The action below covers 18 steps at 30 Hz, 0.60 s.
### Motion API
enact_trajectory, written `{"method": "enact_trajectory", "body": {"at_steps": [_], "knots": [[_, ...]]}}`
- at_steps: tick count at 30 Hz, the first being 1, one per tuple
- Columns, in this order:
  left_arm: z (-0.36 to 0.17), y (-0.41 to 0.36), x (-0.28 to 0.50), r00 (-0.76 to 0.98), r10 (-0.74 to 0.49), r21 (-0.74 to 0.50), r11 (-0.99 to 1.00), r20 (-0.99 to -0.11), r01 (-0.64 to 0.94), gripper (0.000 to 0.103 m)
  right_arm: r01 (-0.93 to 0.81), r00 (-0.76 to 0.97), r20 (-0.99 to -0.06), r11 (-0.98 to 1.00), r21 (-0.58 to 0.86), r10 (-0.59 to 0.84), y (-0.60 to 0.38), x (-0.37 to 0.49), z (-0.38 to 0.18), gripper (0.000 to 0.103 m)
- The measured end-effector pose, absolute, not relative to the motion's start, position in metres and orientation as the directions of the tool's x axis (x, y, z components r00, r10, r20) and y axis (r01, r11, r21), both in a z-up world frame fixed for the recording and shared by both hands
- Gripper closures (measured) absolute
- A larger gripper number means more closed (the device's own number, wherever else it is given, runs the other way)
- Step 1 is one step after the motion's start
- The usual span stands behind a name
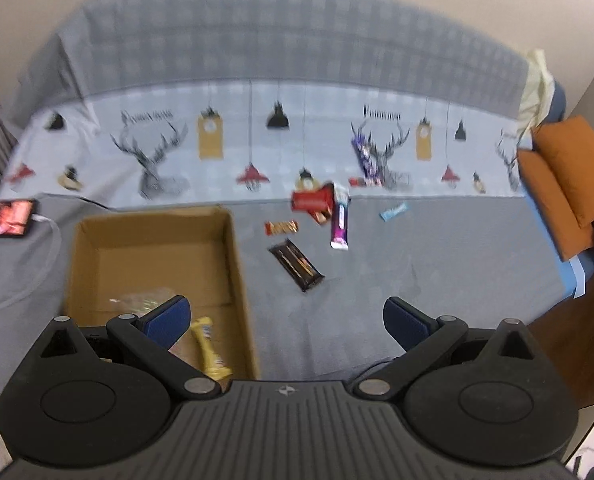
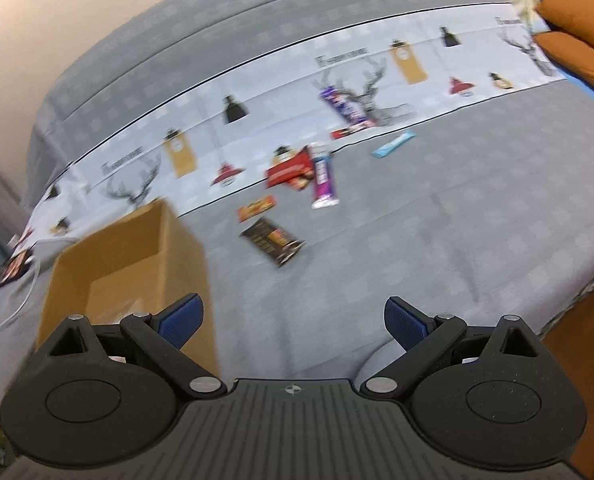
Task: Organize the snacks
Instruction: 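Lift both tools away from the box toward the remaining snacks, then grasp the dark chocolate bar with the left tool while the right tool grasps the purple tube snack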
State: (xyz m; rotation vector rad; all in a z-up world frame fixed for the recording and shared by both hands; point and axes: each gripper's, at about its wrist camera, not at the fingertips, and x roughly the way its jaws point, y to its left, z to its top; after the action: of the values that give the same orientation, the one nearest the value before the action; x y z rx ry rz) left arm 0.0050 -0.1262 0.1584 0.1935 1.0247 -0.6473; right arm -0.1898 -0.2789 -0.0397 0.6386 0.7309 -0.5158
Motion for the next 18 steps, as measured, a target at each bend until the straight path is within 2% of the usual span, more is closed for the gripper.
{"method": "enact_trajectory", "body": {"at_steps": [8,14,18], "knots": [[0.052,-0.232,0.063,0.292,-0.264,-0.074,0.845,-0.919,0.530,0.000,0.670,0.640,-0.720,0.654,0.352,-0.267,-0.359,-0.180,-0.068,0.005],[-0.045,-0.289,0.113,0.299,-0.140,-0.002,0.908,-0.944,0.420,0.000,0.660,0.635,-0.725,0.676,0.327,-0.268,-0.413,-0.130,-0.114,0.005],[-0.111,-0.316,0.142,0.291,-0.023,0.093,0.921,-0.956,0.378,0.000,0.651,0.616,-0.749,0.694,0.308,-0.245,-0.444,-0.088,-0.151,0.005]]}}
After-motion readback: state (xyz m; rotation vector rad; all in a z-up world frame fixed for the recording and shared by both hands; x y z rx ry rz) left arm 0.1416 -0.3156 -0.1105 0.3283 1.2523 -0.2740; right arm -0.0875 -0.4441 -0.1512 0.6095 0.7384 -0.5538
